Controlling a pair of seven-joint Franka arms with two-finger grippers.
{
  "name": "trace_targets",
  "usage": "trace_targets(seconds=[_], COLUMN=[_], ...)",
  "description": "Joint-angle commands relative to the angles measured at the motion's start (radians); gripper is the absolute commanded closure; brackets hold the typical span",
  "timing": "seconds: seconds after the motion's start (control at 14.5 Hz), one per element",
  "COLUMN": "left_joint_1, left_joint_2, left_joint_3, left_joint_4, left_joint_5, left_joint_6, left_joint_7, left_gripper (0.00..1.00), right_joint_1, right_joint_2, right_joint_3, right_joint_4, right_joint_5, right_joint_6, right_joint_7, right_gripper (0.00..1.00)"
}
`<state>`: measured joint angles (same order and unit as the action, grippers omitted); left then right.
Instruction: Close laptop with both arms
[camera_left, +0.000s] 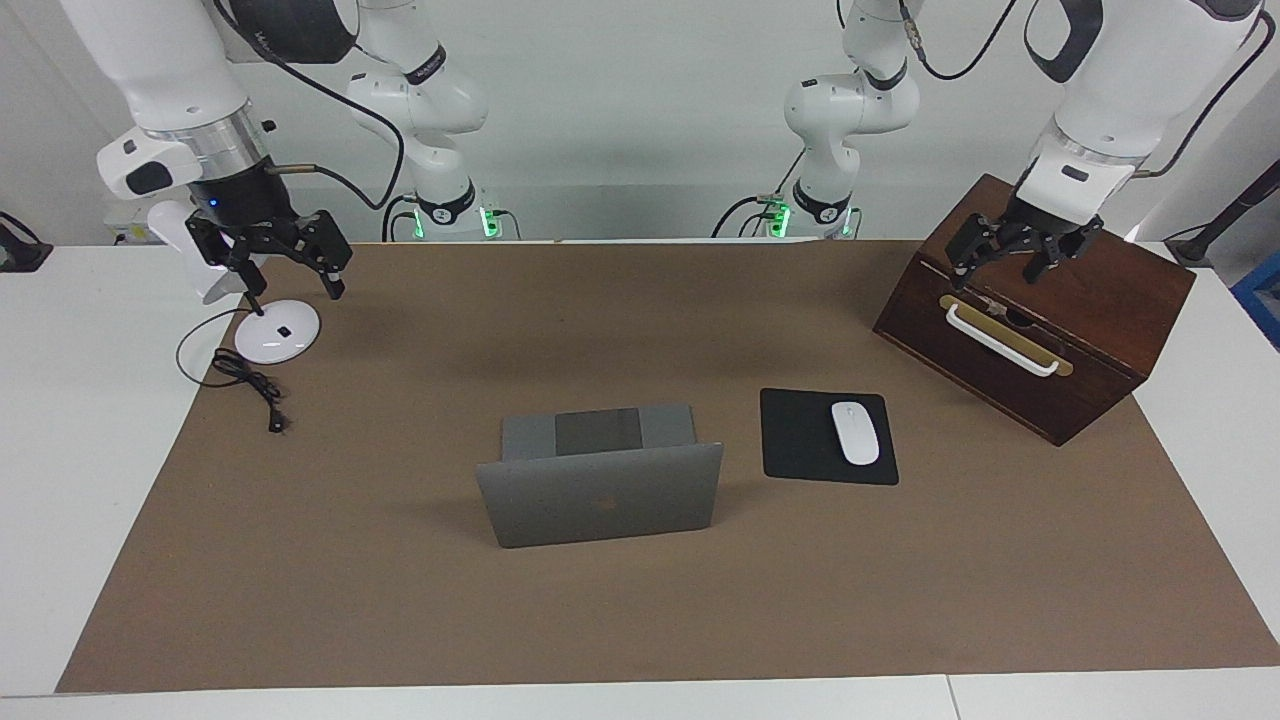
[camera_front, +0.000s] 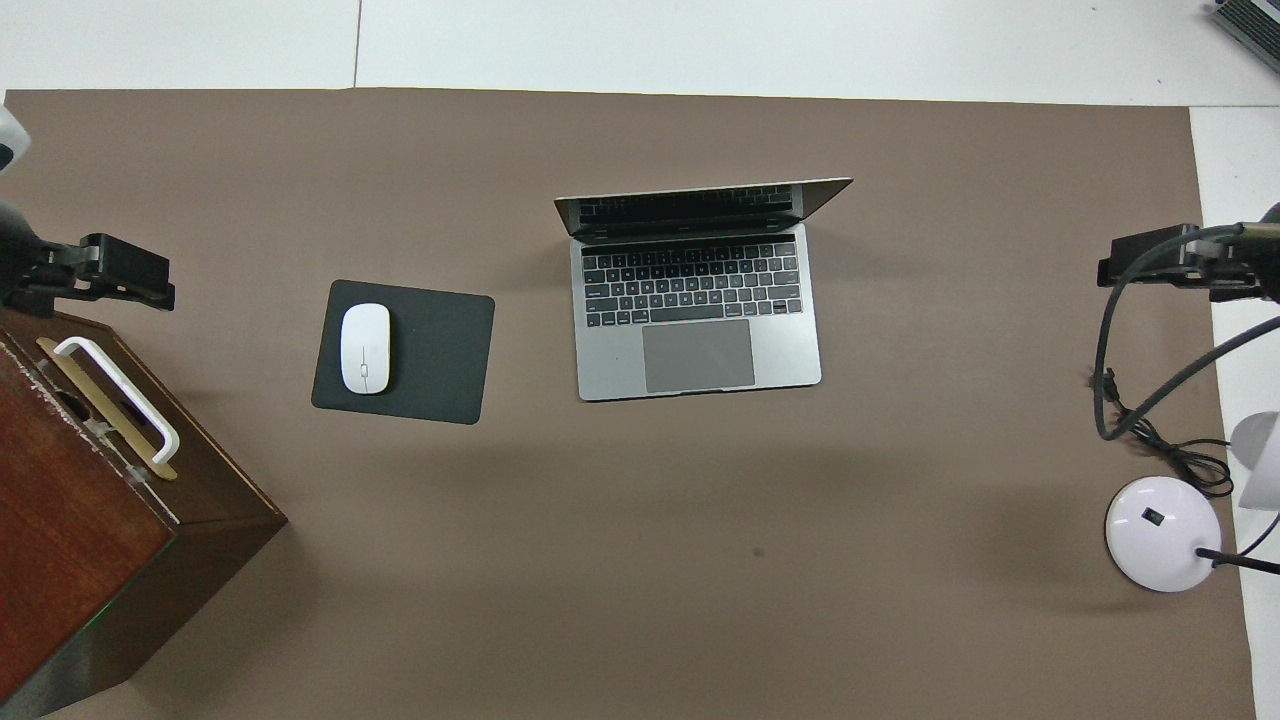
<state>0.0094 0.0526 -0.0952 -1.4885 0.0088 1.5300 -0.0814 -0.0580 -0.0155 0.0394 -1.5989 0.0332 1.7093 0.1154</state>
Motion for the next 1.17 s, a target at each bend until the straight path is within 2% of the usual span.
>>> trace_targets(seconds=[0.0,0.41,1.1], left_joint_1=[0.006,0.006,0.007], left_joint_2=[0.018,0.013,-0.023], left_joint_3=[-0.001,-0.003,-0.001], left_joint_4=[0.030,0.025,-0.009], left_joint_5=[0.008,0.005,0.007], left_joint_6=[-0.019,0.039,0.048], left_joint_7=[0.017,0.019,0.009], left_gripper=[0.00,0.00,0.00], right_joint_1=[-0.006,-0.002,-0.002], right_joint_2=[-0.006,-0.006,-0.007], right_joint_3=[-0.003,-0.003,-0.004], right_joint_4=[-0.010,-0.012,-0.013], right_joint_5=[0.027,0.011,0.008], right_joint_6=[0.007,0.012,0.013], right_joint_7=[-0.002,-0.002,-0.002], right_gripper=[0.00,0.00,0.00])
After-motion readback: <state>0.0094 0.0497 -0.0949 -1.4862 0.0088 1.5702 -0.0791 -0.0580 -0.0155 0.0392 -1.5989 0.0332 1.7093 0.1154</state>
